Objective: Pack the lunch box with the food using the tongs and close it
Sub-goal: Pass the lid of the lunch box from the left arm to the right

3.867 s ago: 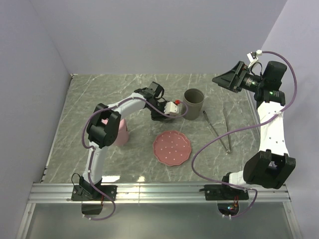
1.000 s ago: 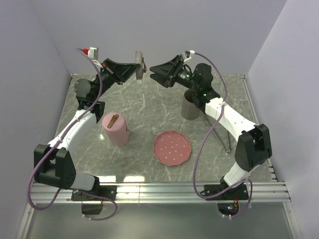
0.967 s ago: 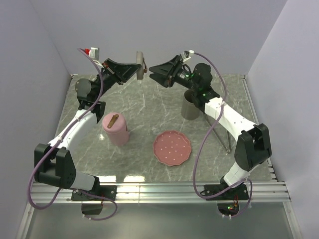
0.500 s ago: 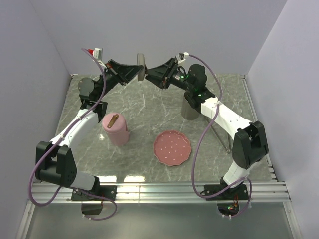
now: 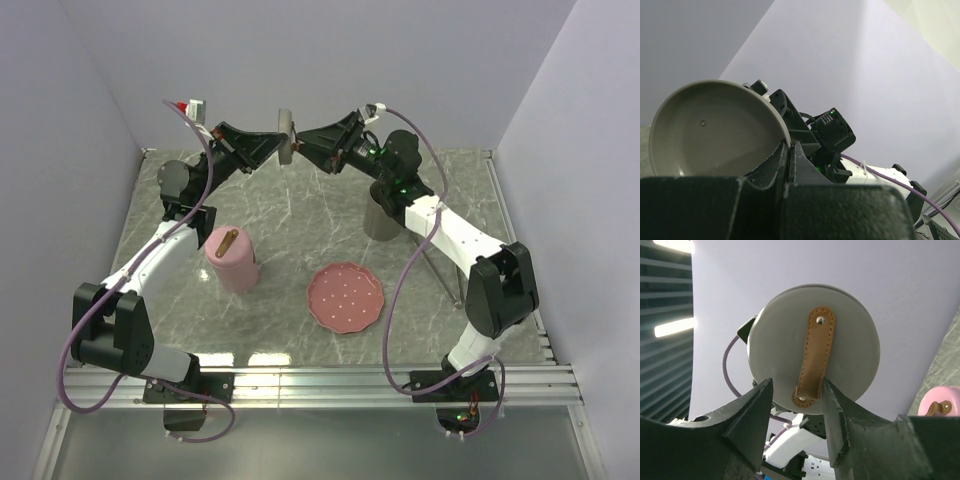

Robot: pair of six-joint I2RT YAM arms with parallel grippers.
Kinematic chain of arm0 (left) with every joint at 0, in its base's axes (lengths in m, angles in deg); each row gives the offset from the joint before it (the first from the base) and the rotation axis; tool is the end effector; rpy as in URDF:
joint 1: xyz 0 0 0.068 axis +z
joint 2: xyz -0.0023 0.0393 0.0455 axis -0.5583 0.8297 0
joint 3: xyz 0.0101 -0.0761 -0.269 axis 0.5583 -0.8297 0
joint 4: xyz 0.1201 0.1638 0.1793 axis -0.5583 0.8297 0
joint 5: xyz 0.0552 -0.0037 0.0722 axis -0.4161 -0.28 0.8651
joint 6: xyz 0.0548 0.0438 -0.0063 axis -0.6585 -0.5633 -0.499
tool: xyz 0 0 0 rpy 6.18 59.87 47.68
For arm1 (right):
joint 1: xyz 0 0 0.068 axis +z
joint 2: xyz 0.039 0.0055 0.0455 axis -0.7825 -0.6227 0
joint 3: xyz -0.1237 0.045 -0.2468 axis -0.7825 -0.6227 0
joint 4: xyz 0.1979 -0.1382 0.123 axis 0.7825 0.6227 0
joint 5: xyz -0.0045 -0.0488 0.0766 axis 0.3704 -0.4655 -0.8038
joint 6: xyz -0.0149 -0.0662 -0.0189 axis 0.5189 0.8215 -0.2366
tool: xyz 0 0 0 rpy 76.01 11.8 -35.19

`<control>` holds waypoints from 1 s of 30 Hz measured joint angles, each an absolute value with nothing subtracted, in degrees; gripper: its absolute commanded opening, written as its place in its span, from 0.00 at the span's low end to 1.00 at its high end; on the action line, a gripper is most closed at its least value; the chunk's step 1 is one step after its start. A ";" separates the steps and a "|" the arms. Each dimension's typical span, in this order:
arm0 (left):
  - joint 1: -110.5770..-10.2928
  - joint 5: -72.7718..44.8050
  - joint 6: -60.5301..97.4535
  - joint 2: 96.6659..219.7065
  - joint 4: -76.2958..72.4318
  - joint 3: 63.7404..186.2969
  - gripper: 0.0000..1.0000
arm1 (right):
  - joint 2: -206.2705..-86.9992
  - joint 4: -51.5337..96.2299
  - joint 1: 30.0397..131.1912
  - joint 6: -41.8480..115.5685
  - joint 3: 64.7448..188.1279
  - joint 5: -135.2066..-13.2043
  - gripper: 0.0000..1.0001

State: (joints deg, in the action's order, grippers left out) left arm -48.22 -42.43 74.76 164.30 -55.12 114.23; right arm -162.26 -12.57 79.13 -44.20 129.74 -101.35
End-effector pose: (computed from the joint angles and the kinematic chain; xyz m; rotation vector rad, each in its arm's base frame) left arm 0.3196 -0.1168 0.4195 0.1246 1.2272 -1.5760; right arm 0.3649 0.2283 0.3967 0.2144 1.6653 2.0139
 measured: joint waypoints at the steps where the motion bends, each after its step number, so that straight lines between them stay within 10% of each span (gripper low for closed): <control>1: -48.22 -42.41 74.96 164.30 -55.25 114.21 0.00 | -162.26 -12.66 78.86 -44.44 129.65 -101.37 0.51; 13: -48.66 -42.52 75.31 164.30 -55.53 114.13 0.00 | -162.26 -12.64 79.76 -44.09 129.48 -100.43 0.47; 26: -49.66 -42.41 75.52 164.27 -56.86 113.91 0.00 | -162.46 -13.60 80.22 -44.16 128.86 -100.41 0.00; 30: -49.68 -42.34 75.35 164.27 -57.32 113.56 0.26 | -162.43 -13.73 80.22 -43.72 128.86 -100.58 0.00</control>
State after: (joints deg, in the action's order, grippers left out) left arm -49.68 -42.34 75.35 164.27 -57.32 113.56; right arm -162.43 -13.73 80.22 -43.72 128.86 -100.58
